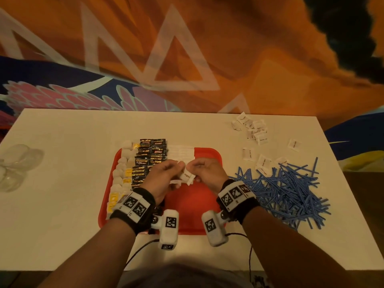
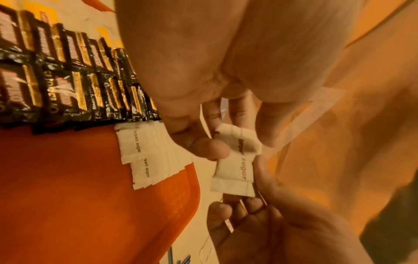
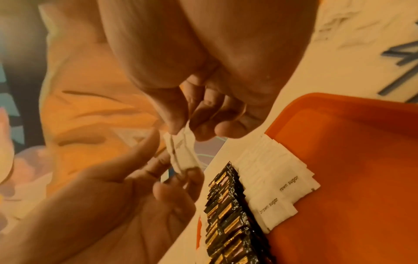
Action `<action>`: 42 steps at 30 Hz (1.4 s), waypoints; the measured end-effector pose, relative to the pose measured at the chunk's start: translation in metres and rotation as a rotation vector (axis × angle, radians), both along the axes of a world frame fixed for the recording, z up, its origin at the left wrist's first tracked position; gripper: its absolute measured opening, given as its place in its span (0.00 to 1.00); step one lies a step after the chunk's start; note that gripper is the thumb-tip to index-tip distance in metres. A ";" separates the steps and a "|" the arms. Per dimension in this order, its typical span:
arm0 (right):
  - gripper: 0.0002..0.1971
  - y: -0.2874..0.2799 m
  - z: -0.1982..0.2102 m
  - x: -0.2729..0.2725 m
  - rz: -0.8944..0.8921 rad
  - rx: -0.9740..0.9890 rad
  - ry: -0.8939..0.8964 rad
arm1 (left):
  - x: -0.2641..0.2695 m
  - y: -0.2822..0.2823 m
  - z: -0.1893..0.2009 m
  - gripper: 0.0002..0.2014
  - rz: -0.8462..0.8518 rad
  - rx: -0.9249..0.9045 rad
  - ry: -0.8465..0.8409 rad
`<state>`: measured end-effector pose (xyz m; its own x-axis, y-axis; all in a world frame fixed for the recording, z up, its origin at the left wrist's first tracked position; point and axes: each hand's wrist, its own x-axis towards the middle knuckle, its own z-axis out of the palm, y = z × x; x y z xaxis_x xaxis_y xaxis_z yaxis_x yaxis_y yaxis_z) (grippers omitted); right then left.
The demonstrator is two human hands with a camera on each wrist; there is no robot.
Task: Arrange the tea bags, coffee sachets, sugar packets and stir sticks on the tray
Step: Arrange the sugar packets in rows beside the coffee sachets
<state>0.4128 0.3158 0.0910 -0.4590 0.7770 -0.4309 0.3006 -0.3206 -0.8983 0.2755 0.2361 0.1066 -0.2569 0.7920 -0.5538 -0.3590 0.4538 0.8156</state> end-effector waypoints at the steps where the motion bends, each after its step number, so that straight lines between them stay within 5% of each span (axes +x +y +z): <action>1: 0.08 0.001 0.000 0.000 0.005 0.006 -0.014 | 0.001 0.001 -0.001 0.08 0.020 0.000 0.004; 7: 0.15 -0.004 -0.010 -0.001 -0.143 -0.219 0.123 | 0.004 0.006 -0.004 0.07 0.215 -0.039 -0.084; 10: 0.15 -0.010 -0.017 0.001 -0.056 -0.125 0.027 | 0.000 0.005 -0.008 0.07 0.258 -0.073 -0.051; 17: 0.14 -0.016 -0.045 0.000 -0.046 -0.064 -0.111 | -0.012 -0.008 -0.029 0.07 0.185 -0.098 0.335; 23: 0.11 -0.012 -0.079 0.022 0.068 -0.002 -0.419 | -0.041 -0.030 -0.040 0.05 0.188 -0.170 0.346; 31: 0.17 -0.001 -0.106 -0.008 -0.004 -0.063 -0.482 | -0.063 -0.054 -0.047 0.05 0.191 -0.213 0.321; 37: 0.10 0.002 -0.111 -0.025 0.005 0.051 -0.718 | -0.079 -0.063 -0.050 0.06 0.214 -0.247 0.338; 42: 0.13 0.001 -0.108 -0.025 -0.032 0.146 -0.687 | -0.082 -0.063 -0.049 0.06 0.221 -0.241 0.341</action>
